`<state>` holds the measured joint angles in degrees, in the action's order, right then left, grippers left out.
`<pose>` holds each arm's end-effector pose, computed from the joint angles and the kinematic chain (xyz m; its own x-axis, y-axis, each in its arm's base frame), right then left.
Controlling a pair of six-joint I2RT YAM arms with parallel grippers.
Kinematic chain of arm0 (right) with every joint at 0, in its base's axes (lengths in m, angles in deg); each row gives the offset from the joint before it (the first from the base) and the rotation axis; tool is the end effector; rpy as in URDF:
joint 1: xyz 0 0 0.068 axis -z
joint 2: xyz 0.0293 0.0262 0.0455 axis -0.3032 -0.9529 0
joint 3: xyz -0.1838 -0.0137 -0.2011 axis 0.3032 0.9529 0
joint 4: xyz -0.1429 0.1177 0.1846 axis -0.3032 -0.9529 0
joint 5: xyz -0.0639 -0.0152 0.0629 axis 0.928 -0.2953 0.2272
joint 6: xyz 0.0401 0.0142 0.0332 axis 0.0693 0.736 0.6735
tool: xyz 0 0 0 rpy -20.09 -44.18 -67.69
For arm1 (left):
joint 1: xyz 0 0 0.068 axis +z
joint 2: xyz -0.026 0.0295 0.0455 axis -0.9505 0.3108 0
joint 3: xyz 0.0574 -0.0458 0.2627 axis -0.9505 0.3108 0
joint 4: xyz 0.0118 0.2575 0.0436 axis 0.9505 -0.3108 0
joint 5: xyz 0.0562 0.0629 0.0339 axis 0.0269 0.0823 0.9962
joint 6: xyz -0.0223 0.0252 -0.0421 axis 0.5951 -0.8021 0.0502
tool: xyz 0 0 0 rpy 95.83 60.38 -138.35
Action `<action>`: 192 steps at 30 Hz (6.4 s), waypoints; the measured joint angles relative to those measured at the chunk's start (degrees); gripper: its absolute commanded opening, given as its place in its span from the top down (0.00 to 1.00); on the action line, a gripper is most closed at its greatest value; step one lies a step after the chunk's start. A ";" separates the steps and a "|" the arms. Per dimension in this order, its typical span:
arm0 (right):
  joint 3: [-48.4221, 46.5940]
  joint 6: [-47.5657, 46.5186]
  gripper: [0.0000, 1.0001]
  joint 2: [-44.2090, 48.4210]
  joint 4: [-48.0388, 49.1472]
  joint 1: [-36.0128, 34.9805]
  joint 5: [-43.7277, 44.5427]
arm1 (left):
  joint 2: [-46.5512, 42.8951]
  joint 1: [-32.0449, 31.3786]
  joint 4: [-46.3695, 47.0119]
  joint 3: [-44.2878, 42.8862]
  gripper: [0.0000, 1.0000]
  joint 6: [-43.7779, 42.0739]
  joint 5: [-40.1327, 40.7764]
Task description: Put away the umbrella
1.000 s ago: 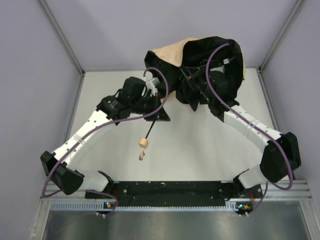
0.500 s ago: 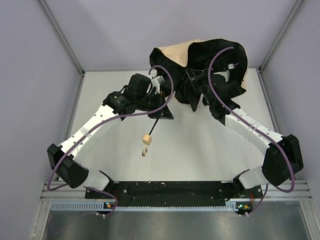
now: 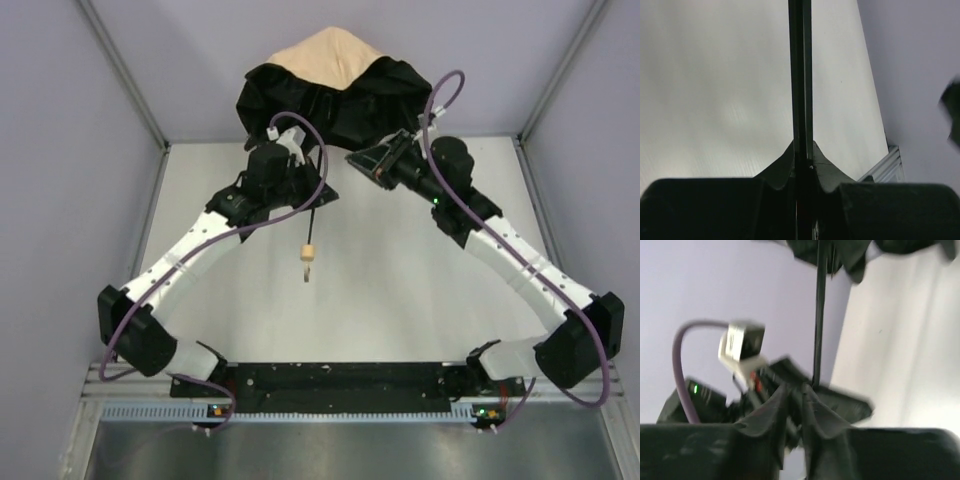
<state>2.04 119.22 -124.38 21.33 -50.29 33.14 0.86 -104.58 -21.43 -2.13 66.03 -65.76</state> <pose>0.2565 0.1739 0.3931 -0.6687 0.6331 -0.3900 -0.2582 0.2942 0.9202 0.2860 -0.1917 0.3794 -0.7123 -0.3013 -0.6339 0.2820 0.7042 -0.6516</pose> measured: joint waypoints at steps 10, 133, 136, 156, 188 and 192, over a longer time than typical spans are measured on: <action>-15.98 -5.25 0.56 -6.58 -9.44 4.33 -3.34 | -18.60 -0.83 5.38 16.48 1.00 4.22 -8.09; -37.94 4.13 1.00 -32.57 -4.79 5.03 -9.07 | -17.35 -5.51 4.63 15.23 1.00 12.72 -9.25; -38.03 3.26 1.00 -32.74 -4.33 4.98 -9.64 | -17.38 -5.51 4.33 15.04 1.00 12.37 -8.66; -4.00 4.07 1.00 -14.43 8.79 4.52 17.03 | -0.59 -1.16 -21.38 -4.87 1.00 2.16 -20.59; -21.97 -18.73 1.00 -13.55 -1.05 1.38 1.64 | -20.81 -15.19 3.65 22.80 1.00 2.80 -3.67; -9.25 -15.37 1.00 -6.16 7.34 0.11 12.70 | -17.62 -12.00 -7.06 16.52 1.00 -3.87 -6.25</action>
<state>-7.21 103.86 -130.55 28.67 -50.19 45.84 -16.76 -116.58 -28.49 14.39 62.16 -72.01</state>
